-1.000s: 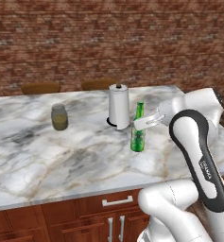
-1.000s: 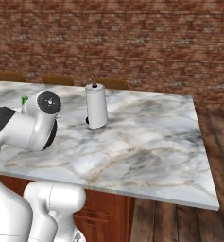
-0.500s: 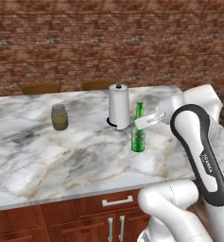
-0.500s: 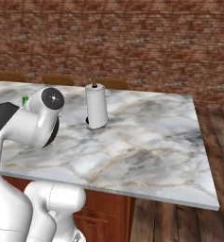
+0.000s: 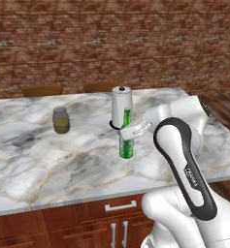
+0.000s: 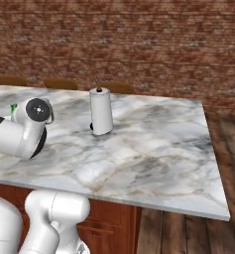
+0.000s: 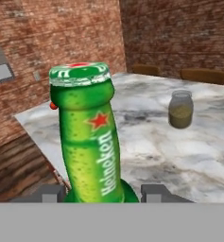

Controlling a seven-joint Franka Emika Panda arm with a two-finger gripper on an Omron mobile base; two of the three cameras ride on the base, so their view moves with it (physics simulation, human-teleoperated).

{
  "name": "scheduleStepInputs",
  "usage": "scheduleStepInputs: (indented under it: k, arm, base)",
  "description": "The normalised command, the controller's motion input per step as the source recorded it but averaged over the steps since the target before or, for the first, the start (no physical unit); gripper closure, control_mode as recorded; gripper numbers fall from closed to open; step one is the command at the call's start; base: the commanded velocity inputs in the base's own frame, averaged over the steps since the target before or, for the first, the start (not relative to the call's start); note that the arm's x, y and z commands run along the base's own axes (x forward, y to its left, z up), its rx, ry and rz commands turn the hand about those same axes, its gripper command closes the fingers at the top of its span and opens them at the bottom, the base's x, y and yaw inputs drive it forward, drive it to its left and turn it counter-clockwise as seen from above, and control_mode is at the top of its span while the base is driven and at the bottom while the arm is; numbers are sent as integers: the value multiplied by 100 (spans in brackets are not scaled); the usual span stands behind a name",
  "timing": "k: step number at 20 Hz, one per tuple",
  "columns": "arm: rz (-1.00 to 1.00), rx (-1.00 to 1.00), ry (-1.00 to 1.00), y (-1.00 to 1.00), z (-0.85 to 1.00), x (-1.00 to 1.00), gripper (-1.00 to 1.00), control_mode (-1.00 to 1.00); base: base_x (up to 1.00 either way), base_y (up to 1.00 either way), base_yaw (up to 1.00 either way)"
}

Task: Open the cabinet directly in front. Then move the beer and the mug to the dining counter with the jar on it.

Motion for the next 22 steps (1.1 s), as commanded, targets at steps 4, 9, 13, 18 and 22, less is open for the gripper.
scheduleStepInputs:
  k: [4, 9, 13, 18, 22]
  arm:
    - [0, 0, -11, 53, -15, 37, 100, -100]
    - [0, 0, -5, 13, -5, 64, 100, -100]
    - [0, 0, 0, 0, -4, 73, 100, -100]
    - [0, 0, 5, -1, -5, 65, 100, -100]
    - [0, 0, 3, 0, -12, 64, 100, -100]
  base:
    - [0, 0, 0]
    - [0, 0, 0]
    - [0, 0, 0]
    - [0, 0, 0]
    - [0, 0, 0]
